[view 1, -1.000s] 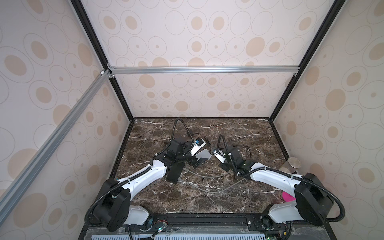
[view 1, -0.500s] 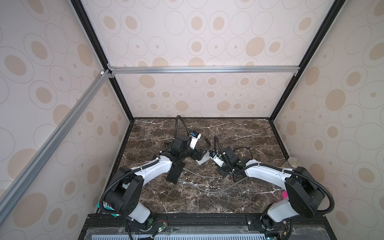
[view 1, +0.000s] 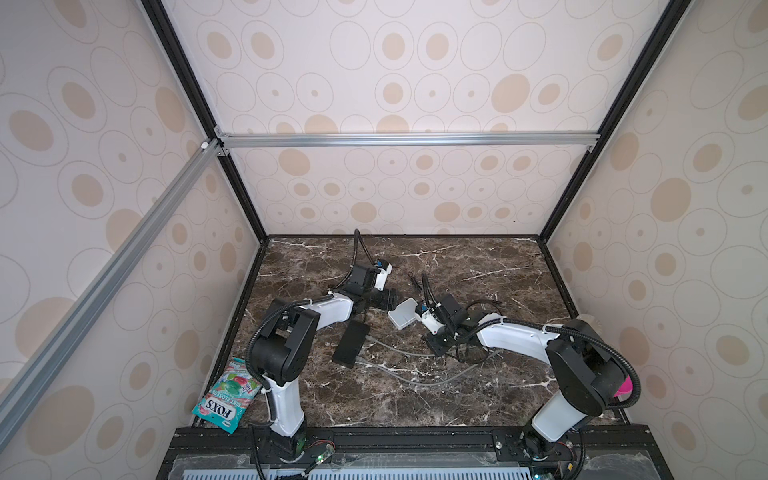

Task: Insert the plug into the switch port
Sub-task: 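Carry the RJ45 plug toward the router's ports while left returns to the router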

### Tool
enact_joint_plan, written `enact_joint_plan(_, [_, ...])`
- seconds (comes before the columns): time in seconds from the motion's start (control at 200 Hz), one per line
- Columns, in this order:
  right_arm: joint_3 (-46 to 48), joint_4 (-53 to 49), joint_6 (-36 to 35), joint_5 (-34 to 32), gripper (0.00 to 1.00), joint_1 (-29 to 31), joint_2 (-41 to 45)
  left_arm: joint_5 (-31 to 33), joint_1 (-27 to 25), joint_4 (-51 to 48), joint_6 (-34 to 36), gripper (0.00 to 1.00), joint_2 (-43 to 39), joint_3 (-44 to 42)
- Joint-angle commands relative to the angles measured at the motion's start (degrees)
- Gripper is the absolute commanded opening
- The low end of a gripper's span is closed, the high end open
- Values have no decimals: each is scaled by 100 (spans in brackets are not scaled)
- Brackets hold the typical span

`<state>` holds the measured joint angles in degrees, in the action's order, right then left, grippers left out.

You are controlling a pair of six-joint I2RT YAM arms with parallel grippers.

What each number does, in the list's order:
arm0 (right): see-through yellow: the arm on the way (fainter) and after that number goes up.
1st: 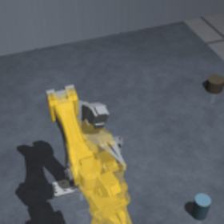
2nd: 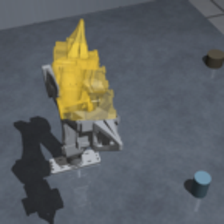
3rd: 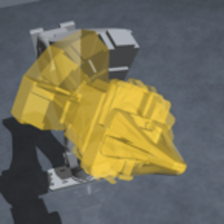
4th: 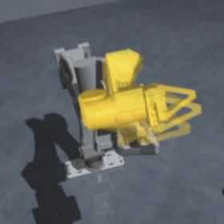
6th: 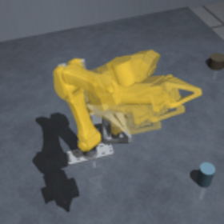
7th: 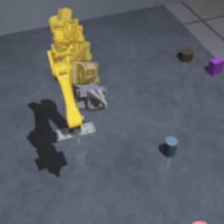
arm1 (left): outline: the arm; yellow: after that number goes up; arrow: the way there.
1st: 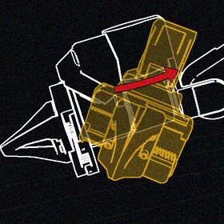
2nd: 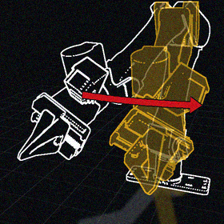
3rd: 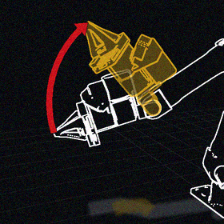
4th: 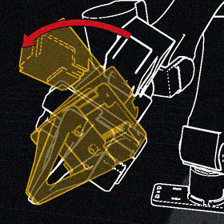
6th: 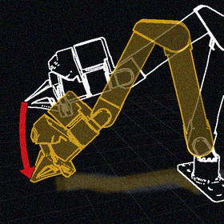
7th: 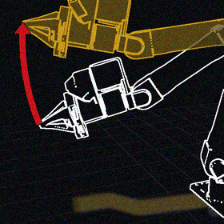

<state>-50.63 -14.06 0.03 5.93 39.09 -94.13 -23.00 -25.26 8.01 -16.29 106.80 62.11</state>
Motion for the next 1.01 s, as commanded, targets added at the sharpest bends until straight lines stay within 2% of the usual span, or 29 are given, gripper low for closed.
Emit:
enact_joint_plan(0.0, [370,942,137,-144,0,104,92,-159,-9,-149,-14,71,109,252])
enact_joint_plan(0.315, [1250,3027,-3,-581,0,298,101,-363,-3,-25,-148,70,253,143])
enact_joint_plan(0.53, [1182,3082,7,-892,0,289,-7,-363,-6,-79,-157,67,365,195])
enact_joint_plan(0.59, [1170,3103,61,-1011,0,292,-40,-553,-2,-132,-159,65,442,260])
enact_joint_plan(1.0, [1075,3187,210,-990,0,290,-288,-766,-6,-271,-234,65,702,416])
